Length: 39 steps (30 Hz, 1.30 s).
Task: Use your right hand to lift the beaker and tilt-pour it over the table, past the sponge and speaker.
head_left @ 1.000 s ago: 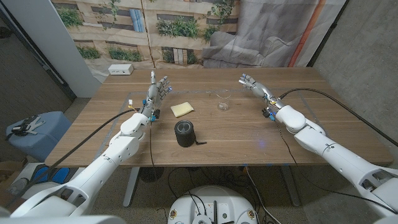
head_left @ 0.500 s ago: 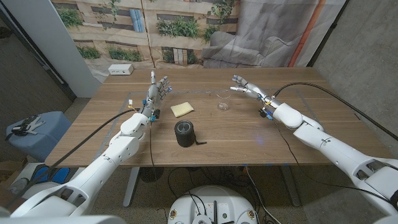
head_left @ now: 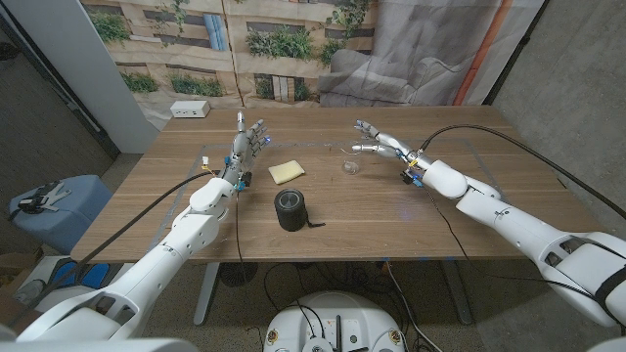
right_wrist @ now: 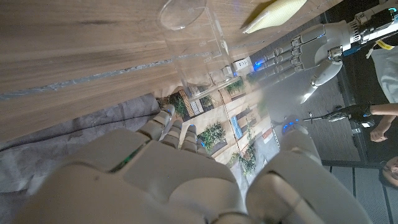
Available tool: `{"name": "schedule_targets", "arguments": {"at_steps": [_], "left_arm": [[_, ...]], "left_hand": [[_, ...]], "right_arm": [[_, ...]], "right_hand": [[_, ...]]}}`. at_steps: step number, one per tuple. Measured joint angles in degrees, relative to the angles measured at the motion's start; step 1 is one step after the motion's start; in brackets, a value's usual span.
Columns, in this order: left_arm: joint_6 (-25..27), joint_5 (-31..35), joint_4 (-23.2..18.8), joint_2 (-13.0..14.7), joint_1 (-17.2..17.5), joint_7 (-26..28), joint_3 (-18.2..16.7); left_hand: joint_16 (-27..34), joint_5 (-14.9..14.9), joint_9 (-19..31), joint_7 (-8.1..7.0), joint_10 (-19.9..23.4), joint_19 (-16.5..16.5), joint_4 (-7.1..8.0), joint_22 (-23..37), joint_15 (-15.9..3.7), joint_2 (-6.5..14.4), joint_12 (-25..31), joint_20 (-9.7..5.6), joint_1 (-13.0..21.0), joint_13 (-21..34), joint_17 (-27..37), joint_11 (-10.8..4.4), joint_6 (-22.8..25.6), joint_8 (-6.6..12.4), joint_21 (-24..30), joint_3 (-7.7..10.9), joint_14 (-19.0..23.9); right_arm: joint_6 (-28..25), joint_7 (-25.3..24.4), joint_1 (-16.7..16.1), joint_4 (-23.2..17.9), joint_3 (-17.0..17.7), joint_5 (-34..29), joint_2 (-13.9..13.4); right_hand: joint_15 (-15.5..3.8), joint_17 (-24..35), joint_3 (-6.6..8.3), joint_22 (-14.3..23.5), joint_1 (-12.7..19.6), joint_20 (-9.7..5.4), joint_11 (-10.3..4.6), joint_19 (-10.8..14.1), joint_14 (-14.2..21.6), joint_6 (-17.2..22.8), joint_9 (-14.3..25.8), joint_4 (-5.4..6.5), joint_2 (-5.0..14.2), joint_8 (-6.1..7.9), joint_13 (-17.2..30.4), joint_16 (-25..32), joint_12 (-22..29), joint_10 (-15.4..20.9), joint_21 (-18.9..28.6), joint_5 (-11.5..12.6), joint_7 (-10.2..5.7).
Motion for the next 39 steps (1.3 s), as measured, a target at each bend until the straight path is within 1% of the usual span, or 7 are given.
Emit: {"name": "schedule_targets", "arguments": {"at_steps": [12, 21, 23, 28, 32, 38, 39], "left_arm": [[0.0, 0.0, 0.0, 0.0, 0.0, 0.0, 0.0], [0.0, 0.0, 0.0, 0.0, 0.0, 0.0, 0.0], [0.0, 0.0, 0.0, 0.0, 0.0, 0.0, 0.0], [0.0, 0.0, 0.0, 0.0, 0.0, 0.0, 0.0], [0.0, 0.0, 0.0, 0.0, 0.0, 0.0, 0.0], [0.0, 0.0, 0.0, 0.0, 0.0, 0.0, 0.0], [0.0, 0.0, 0.0, 0.0, 0.0, 0.0, 0.0]], "left_hand": [[0.0, 0.0, 0.0, -0.21, 0.0, 0.0, 0.00, 0.0, 0.00, 0.0, 0.0, 0.00, 0.0, 0.0, 0.0, 0.00, -0.2, 0.00, 0.0, 0.00, 0.0], [0.0, 0.0, 0.0, -0.21, 0.0, 0.0, 0.00, 0.0, 0.00, 0.0, 0.0, 0.00, 0.0, 0.0, 0.0, 0.00, -0.2, 0.00, 0.0, 0.00, 0.0], [0.0, 0.0, 0.0, -0.21, 0.0, 0.0, 0.00, 0.0, 0.00, 0.0, 0.0, 0.00, 0.0, 0.0, 0.0, 0.00, -0.2, 0.00, 0.0, 0.00, 0.0], [0.0, 0.0, 0.0, -0.21, 0.0, 0.0, 0.00, 0.0, 0.00, 0.0, 0.0, 0.00, 0.0, 0.0, 0.0, 0.00, -0.2, 0.00, 0.0, 0.00, 0.0], [0.0, 0.0, 0.0, -0.21, 0.0, 0.0, 0.00, 0.0, 0.00, 0.0, 0.0, 0.00, 0.0, 0.0, 0.0, 0.00, -0.2, 0.00, 0.0, 0.00, 0.0], [0.0, 0.0, 0.0, -0.20, 0.0, 0.0, 0.00, 0.0, 0.00, 0.0, 0.0, 0.00, 0.0, 0.0, 0.0, 0.00, -0.2, 0.00, 0.0, 0.00, 0.0], [0.0, 0.0, 0.0, -0.20, 0.0, 0.0, 0.00, 0.0, 0.00, 0.0, 0.0, 0.00, 0.0, 0.0, 0.0, 0.00, -0.2, 0.00, 0.0, 0.00, 0.0]], "right_arm": [[5.0, -1.8, 5.1, 11.2, -4.0, -2.7, 3.0], [8.1, -3.4, 7.5, 17.7, -6.4, -3.2, 4.8], [8.6, -3.9, 8.9, 21.3, -7.8, -3.2, 5.9], [9.1, -4.4, 10.1, 24.7, -9.5, -2.6, 7.1], [9.2, -4.5, 10.9, 26.8, -10.8, -1.7, 8.1], [8.7, -4.3, 10.9, 26.9, -10.9, 0.0, 8.1], [8.5, -4.2, 12.0, 29.4, -13.0, 0.3, 9.5]], "right_hand": [[0.89, -0.3, 0.64, 0.0, 3.8, 0.87, 0.62, -0.9, -2.1, 0.2, 0.3, 0.01, -0.98, 0.45, 0.5, -0.2, 0.0, -2.3, -0.3, 0.4, 0.22], [1.51, -0.3, 1.12, 0.0, 5.4, 1.35, -0.23, -1.4, -2.8, 0.1, 0.5, 0.01, -1.37, 0.90, 0.5, -0.4, 0.1, -2.6, -0.3, 0.8, 0.94], [1.51, -0.3, 1.12, 0.0, 5.9, 1.35, -0.44, -1.4, -2.8, 0.1, 0.5, 0.01, -1.80, 0.90, 0.5, -0.4, 0.2, -2.4, -0.3, 0.8, 0.94], [1.51, -0.3, 1.11, 0.1, 6.7, 1.35, -0.93, -1.4, -2.8, 0.1, 0.5, 0.01, -2.66, 1.24, 0.8, -0.4, 0.4, -1.9, -0.3, 1.1, 0.96], [1.51, -0.3, 1.11, 0.1, 7.3, 1.35, -1.12, -1.4, -2.8, -0.2, 0.5, 0.01, -2.01, 1.24, 0.8, -0.4, 0.9, -1.3, -0.3, 1.1, 1.25], [1.51, -0.3, 1.11, 0.1, 7.7, 1.75, -1.02, -1.8, -2.8, -0.2, 0.7, 0.01, -2.48, 1.45, 0.8, -0.2, 1.0, -0.8, -0.3, 1.1, 1.25], [1.51, -0.3, 1.11, 0.1, 7.7, 1.75, -1.22, -1.8, -2.8, -0.2, 0.8, 0.01, -2.48, 1.64, 0.8, -0.2, 1.3, -0.6, -0.3, 1.1, 1.25]]}}
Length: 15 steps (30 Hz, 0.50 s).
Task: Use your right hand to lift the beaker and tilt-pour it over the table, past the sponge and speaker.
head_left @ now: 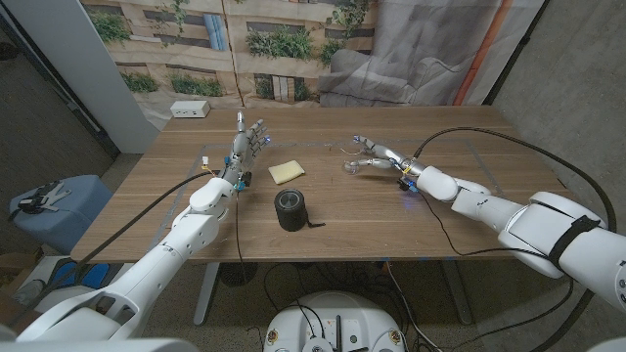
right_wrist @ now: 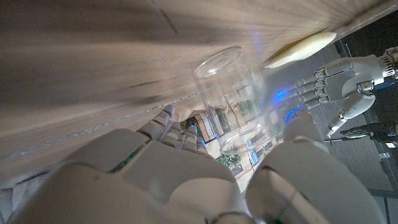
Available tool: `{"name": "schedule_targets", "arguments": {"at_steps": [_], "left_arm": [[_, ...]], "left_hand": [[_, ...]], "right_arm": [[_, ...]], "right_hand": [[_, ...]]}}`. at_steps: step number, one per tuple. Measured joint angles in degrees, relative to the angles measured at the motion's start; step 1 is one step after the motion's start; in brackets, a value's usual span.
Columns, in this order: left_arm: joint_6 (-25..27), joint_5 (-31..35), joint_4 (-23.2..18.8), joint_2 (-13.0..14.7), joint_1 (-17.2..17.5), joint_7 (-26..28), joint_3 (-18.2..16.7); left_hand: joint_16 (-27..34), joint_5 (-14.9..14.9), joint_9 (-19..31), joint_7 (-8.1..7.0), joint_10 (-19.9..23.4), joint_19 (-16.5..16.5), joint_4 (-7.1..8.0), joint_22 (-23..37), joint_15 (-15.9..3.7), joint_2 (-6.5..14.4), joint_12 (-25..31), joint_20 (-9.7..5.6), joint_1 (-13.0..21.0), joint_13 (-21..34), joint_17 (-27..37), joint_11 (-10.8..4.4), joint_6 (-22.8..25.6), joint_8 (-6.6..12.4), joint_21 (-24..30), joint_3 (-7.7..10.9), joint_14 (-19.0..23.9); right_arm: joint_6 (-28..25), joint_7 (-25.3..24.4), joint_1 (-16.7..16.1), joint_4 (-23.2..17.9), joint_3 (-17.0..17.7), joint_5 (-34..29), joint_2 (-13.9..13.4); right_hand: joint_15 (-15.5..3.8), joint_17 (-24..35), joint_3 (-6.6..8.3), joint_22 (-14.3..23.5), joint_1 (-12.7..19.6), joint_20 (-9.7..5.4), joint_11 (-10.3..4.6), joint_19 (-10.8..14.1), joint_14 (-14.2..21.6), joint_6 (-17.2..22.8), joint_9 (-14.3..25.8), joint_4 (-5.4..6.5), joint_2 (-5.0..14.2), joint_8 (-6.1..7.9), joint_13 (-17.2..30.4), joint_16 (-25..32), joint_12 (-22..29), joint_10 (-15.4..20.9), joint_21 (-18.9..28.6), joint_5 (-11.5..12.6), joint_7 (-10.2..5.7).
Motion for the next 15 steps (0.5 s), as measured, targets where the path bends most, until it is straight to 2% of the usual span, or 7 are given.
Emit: {"name": "schedule_targets", "arguments": {"at_steps": [4, 5, 8, 9, 10, 12, 15], "left_arm": [[0.0, 0.0, 0.0, 0.0, 0.0, 0.0, 0.0], [0.0, 0.0, 0.0, 0.0, 0.0, 0.0, 0.0], [0.0, 0.0, 0.0, 0.0, 0.0, 0.0, 0.0], [0.0, 0.0, 0.0, 0.0, 0.0, 0.0, 0.0], [0.0, 0.0, 0.0, 0.0, 0.0, 0.0, 0.0], [0.0, 0.0, 0.0, 0.0, 0.0, 0.0, 0.0], [0.0, 0.0, 0.0, 0.0, 0.0, 0.0, 0.0]], "left_hand": [[0.0, 0.0, 0.0, 0.00, 0.0, 0.0, 0.00, 0.0, 0.00, 0.0, 0.0, 0.00, 0.0, 0.0, 0.0, 0.00, 0.0, 0.00, 0.0, 0.00, 0.0], [0.0, 0.0, 0.0, 0.00, 0.0, 0.0, 0.00, 0.0, 0.00, 0.0, 0.0, 0.00, 0.0, 0.0, 0.0, 0.00, 0.0, 0.00, 0.0, 0.00, 0.0], [0.0, 0.0, 0.0, 0.00, 0.0, 0.0, 0.00, 0.0, 0.00, 0.0, 0.0, 0.00, 0.0, 0.0, 0.0, 0.00, 0.0, 0.00, 0.0, 0.00, 0.0], [0.0, 0.0, 0.0, 0.00, 0.0, 0.0, 0.00, 0.0, 0.00, 0.0, 0.0, 0.00, 0.0, 0.0, 0.0, 0.00, 0.0, 0.00, 0.0, 0.00, 0.0], [0.0, 0.0, 0.0, 0.00, 0.0, 0.0, 0.00, 0.0, 0.00, 0.0, 0.0, 0.00, 0.0, 0.0, 0.0, 0.00, 0.0, 0.00, 0.0, 0.00, 0.0], [0.0, 0.0, 0.0, 0.00, 0.0, 0.0, 0.00, 0.0, 0.00, 0.0, 0.0, 0.00, 0.0, 0.0, 0.0, 0.00, 0.0, 0.00, 0.0, 0.00, 0.0], [0.0, 0.0, 0.0, 0.00, 0.0, 0.0, 0.00, 0.0, 0.00, 0.0, 0.0, 0.00, 0.0, 0.0, 0.0, 0.00, 0.0, 0.00, 0.0, 0.00, 0.0]], "right_arm": [[-0.5, 0.3, 0.0, 0.1, -0.1, 0.9, 0.1], [-0.7, 0.5, 0.0, 0.1, -0.1, 1.3, 0.1], [-1.2, 0.8, 0.0, 0.1, -0.1, 2.3, 0.1], [-1.3, 1.0, 0.6, 1.6, -1.7, 2.6, 1.0], [-1.5, 1.2, 0.6, 1.6, -1.7, 3.0, 1.0], [-1.7, 1.5, 0.6, 1.6, -1.7, 3.6, 1.0], [-2.1, 1.9, 0.6, 1.6, -1.7, 4.5, 1.0]], "right_hand": [[0.01, 0.0, 0.00, 0.0, 0.1, 0.00, 0.11, 0.0, 0.0, 0.0, 0.0, 0.00, -0.06, 0.24, 0.0, 0.0, 0.0, 0.5, 0.0, 0.0, 0.00], [0.21, 0.0, 0.00, 0.0, 0.7, 0.00, 0.30, 0.0, -0.2, 0.0, 0.0, 0.00, -0.71, 0.24, 0.0, 0.0, 0.0, 0.7, 0.0, 0.0, 0.00], [0.21, 0.0, 0.10, 0.0, 0.9, 0.21, 0.10, 0.2, -0.2, 0.0, 0.0, 0.10, -0.90, 0.60, 0.0, 0.2, 0.5, 1.3, 0.0, 0.0, 0.00], [0.20, 0.0, 0.16, 0.0, 0.9, 0.21, 0.08, 0.2, -0.2, 0.0, 0.0, 0.16, -0.91, 0.71, 0.0, 0.2, 0.5, 1.7, 0.0, 0.0, 0.00], [0.19, 0.0, 0.16, 0.0, 1.4, 0.21, 0.02, 0.2, -0.2, 0.0, 0.0, 0.16, -1.33, 0.90, 0.0, 0.4, 0.5, 2.1, 0.0, 0.0, 0.00], [-0.24, 0.0, 0.16, 0.0, 1.9, 0.19, 0.01, 0.2, 0.2, 0.0, 0.0, 0.16, -0.84, 1.26, 0.0, 0.4, 0.9, 2.9, 0.0, 0.0, -0.02], [-0.69, 0.0, 0.16, 0.0, 2.6, -0.28, -0.62, 0.7, 0.7, 1.3, 0.3, 0.16, -1.52, 1.80, 0.1, 0.7, 1.1, 4.1, 0.1, 0.0, -0.43]]}}
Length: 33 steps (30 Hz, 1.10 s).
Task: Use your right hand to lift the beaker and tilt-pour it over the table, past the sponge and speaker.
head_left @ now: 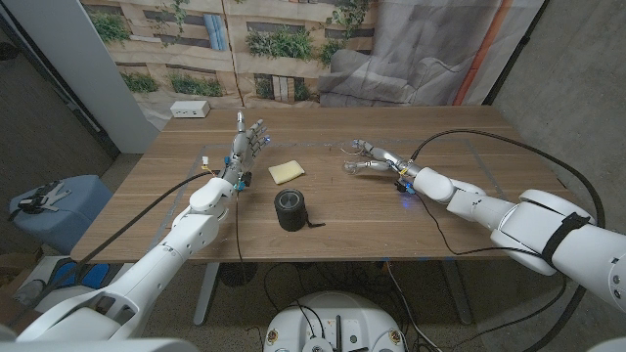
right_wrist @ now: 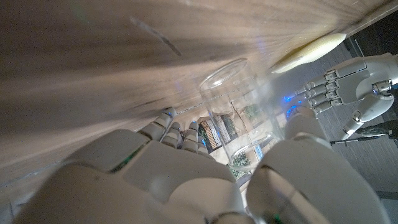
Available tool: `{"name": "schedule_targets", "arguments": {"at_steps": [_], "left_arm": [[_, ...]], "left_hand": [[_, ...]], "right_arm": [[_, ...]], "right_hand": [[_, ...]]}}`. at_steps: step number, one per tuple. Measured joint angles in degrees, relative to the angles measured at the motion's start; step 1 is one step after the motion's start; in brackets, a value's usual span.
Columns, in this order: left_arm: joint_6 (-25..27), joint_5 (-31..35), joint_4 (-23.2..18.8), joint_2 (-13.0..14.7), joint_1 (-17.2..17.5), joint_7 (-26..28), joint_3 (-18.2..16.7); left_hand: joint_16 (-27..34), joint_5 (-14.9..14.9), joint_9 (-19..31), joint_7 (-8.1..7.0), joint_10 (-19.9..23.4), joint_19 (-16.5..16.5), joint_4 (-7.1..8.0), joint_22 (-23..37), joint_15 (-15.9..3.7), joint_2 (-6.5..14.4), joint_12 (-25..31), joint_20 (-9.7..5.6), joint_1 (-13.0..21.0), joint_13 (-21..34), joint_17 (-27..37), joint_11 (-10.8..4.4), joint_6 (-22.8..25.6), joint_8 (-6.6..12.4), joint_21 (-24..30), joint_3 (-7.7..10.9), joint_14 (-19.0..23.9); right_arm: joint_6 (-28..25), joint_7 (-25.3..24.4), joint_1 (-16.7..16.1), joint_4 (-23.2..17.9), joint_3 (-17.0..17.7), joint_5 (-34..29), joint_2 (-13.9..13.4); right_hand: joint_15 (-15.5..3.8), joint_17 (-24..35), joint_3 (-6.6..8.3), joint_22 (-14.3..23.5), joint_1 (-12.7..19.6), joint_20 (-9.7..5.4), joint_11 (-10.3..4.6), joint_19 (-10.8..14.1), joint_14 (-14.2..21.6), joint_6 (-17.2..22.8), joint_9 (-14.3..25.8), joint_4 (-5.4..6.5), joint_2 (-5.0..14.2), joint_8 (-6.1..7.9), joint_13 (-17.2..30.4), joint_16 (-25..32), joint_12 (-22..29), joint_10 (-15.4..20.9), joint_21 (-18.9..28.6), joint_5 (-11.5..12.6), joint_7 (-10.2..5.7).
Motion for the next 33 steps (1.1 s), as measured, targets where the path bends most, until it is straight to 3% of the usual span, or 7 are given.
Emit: {"name": "schedule_targets", "arguments": {"at_steps": [11, 17, 22, 33], "left_arm": [[0.0, 0.0, 0.0, 0.0, 0.0, 0.0, 0.0], [0.0, 0.0, 0.0, 0.0, 0.0, 0.0, 0.0], [0.0, 0.0, 0.0, 0.0, 0.0, 0.0, 0.0], [0.0, 0.0, -0.1, 0.0, 0.0, 0.0, 0.0]], "left_hand": [[0.0, 0.0, 0.0, 0.00, 0.0, 0.0, 0.00, 0.0, 0.00, 0.0, 0.0, 0.00, 0.0, 0.0, 0.0, 0.00, 0.0, 0.00, 0.0, 0.00, 0.0], [0.0, 0.0, 0.0, 0.00, 0.0, 0.0, 0.23, 0.0, 0.00, 0.0, 0.0, 0.00, 0.0, 0.0, 0.0, 0.00, 0.0, 0.00, 0.0, -0.23, 0.0], [0.0, 0.0, 0.0, 0.00, 0.0, 0.0, 0.23, 0.0, 0.00, 0.0, 0.0, 0.00, 0.0, 0.0, 0.0, 0.00, 0.0, 0.00, 0.0, -0.23, 0.0], [0.0, 0.0, 0.0, 0.00, 0.0, 0.0, 0.23, 0.0, 0.00, 0.0, 0.0, 0.00, 0.0, 0.0, 0.0, 0.00, 0.0, 0.00, 0.0, -0.23, 0.0]], "right_arm": [[-0.5, 0.6, -0.1, 1.0, -0.7, 2.6, 1.1], [-0.5, 1.1, -0.3, 1.2, -0.7, 3.6, 1.4], [-0.4, 1.5, -0.6, 1.3, -0.6, 4.3, 1.7], [-0.1, 1.8, -0.9, 1.4, -0.4, 4.9, 2.3]], "right_hand": [[-1.53, 0.0, -0.25, 0.0, 2.3, 0.06, -1.10, 1.4, 2.0, 6.5, 0.3, 0.25, -0.45, 3.09, 0.2, 1.0, 1.4, 5.7, 0.3, 0.0, -1.97], [-1.87, 0.0, -0.25, 0.0, 3.1, -0.13, -1.52, 1.6, 2.9, 8.0, 0.3, 0.25, -1.34, 3.76, 0.2, 1.5, 1.7, 7.5, 0.3, 0.0, -2.67], [-2.44, 0.0, -0.40, 0.0, 3.8, -0.13, -2.04, 1.6, 3.9, 9.3, 0.5, 0.40, -0.67, 4.16, 0.2, 1.8, 1.9, 9.2, 0.3, 0.0, -3.35], [-2.57, -0.2, -0.40, 0.0, 5.3, -0.75, -4.70, 2.2, 6.1, 13.3, 0.5, 0.40, -0.29, 6.12, 0.1, 2.6, 1.9, 12.9, 0.2, -0.1, -6.11]]}}
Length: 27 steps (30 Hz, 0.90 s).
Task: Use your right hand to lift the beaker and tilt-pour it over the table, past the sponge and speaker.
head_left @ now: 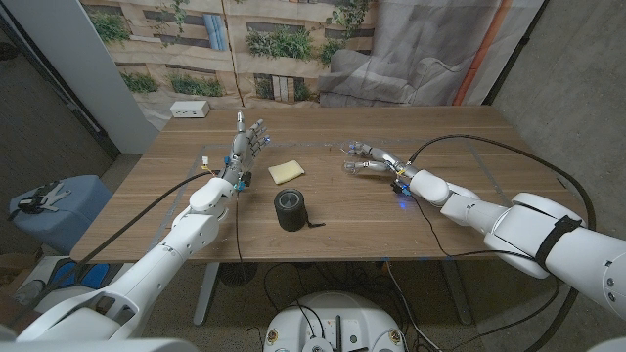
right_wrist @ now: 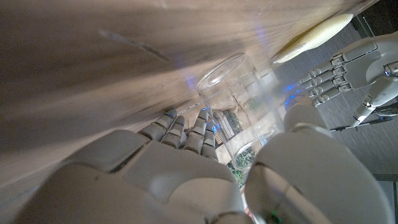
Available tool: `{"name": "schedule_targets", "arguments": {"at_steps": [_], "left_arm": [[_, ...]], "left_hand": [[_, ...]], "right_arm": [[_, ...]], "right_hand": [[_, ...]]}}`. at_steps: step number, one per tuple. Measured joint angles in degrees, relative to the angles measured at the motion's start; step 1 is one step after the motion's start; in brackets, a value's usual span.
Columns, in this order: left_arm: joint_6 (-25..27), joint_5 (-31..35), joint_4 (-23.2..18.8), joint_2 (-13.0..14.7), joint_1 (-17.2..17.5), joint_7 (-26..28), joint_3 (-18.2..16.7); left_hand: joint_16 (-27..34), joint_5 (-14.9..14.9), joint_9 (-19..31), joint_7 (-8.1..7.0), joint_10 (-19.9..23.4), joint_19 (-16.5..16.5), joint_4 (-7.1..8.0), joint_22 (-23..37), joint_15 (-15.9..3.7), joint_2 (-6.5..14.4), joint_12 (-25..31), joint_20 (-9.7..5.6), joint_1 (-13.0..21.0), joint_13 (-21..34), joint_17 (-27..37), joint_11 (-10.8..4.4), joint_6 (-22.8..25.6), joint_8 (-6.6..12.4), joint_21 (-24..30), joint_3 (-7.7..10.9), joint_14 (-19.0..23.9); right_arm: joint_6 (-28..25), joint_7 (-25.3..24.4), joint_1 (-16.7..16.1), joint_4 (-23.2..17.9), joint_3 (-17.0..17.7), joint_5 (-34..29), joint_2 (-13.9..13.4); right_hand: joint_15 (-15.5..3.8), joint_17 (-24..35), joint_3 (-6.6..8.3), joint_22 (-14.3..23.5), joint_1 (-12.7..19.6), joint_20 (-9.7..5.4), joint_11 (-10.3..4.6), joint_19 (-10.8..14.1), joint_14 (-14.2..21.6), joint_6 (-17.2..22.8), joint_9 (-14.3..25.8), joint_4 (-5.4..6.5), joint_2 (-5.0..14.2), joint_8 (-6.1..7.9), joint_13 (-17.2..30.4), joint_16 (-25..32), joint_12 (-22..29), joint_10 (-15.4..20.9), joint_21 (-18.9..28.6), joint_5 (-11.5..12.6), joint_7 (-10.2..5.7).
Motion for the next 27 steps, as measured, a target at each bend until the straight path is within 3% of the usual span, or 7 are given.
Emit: {"name": "schedule_targets", "arguments": {"at_steps": [6, 11, 14, 21, 27], "left_arm": [[0.0, 0.0, 0.0, 0.0, 0.0, 0.0, 0.0], [0.0, 0.0, 0.0, 0.0, 0.0, 0.0, 0.0], [0.0, 0.0, 0.0, 0.0, 0.0, 0.0, 0.0], [0.1, 0.0, 0.0, 0.0, 0.0, 0.0, 0.0], [0.1, 0.0, 0.0, 0.0, 0.0, 0.0, 0.0]], "left_hand": [[0.0, 0.0, 0.0, 0.00, 0.0, 0.0, 0.00, 0.0, 0.00, 0.0, 0.0, 0.00, 0.0, 0.0, 0.0, 0.00, 0.0, 0.00, 0.0, 0.00, 0.0], [0.0, 0.0, 0.0, 0.00, 0.0, 0.0, 0.00, 0.0, 0.00, 0.0, 0.0, 0.00, 0.0, 0.0, 0.0, 0.00, 0.0, 0.00, 0.0, 0.00, 0.0], [0.0, 0.0, 0.0, 0.00, 0.0, 0.0, 0.00, 0.0, 0.00, 0.0, 0.0, 0.00, 0.0, 0.0, 0.0, 0.00, 0.0, 0.00, 0.0, 0.00, 0.0], [0.0, 0.0, 0.0, 0.00, 0.0, 0.0, 0.00, 0.0, 0.00, 0.0, 0.0, 0.00, 0.0, 0.0, 0.0, 0.00, 0.0, 0.00, 0.0, 0.00, 0.0], [0.0, 0.0, 0.0, 0.00, 0.0, 0.0, 0.00, 0.0, 0.00, 0.0, 0.0, 0.00, 0.0, 0.0, 0.0, 0.00, 0.0, 0.00, 0.0, 0.00, 0.0]], "right_arm": [[0.1, 0.0, -0.1, 0.0, 0.1, 0.2, 0.3], [0.1, -0.2, -0.1, 0.1, 0.2, 0.3, 0.6], [0.1, -0.3, -0.1, 0.1, 0.3, 0.4, 0.7], [0.1, -0.7, -0.2, 0.1, 0.5, 0.7, 1.2], [0.0, -1.0, -0.2, 0.1, 0.8, 0.9, 1.5]], "right_hand": [[0.18, 0.1, 0.00, 0.0, 1.0, -0.02, -0.63, 0.0, 1.4, 2.2, 0.0, 0.00, 0.95, 1.20, -0.1, 0.5, 0.4, 2.0, 0.4, -0.2, -0.74], [-0.01, 0.1, 0.18, 0.0, 1.9, 0.10, -0.89, 1.1, 2.1, 3.7, -0.1, 0.18, 0.08, 1.85, -0.1, 0.9, 0.6, 3.8, 0.4, -0.2, -1.26], [-0.24, 0.1, 0.08, 0.0, 2.3, 0.11, -1.11, 1.1, 2.7, 4.4, -0.2, 0.40, 0.50, 2.23, -0.1, 1.1, 0.6, 4.5, 0.4, -0.6, -1.56], [-0.14, 0.3, 0.08, 0.0, 2.3, 1.27, -1.08, 3.5, 4.6, 7.8, -0.2, 0.40, 1.13, 3.56, -0.1, 1.9, 0.8, 7.5, 0.4, -1.0, -1.54], [-0.43, 0.4, -0.16, 0.0, 2.9, 1.13, -1.43, 4.4, 6.3, 10.4, -0.2, 0.64, 1.66, 4.85, -0.1, 2.4, 0.8, 9.4, 0.4, -1.0, -2.59]]}}
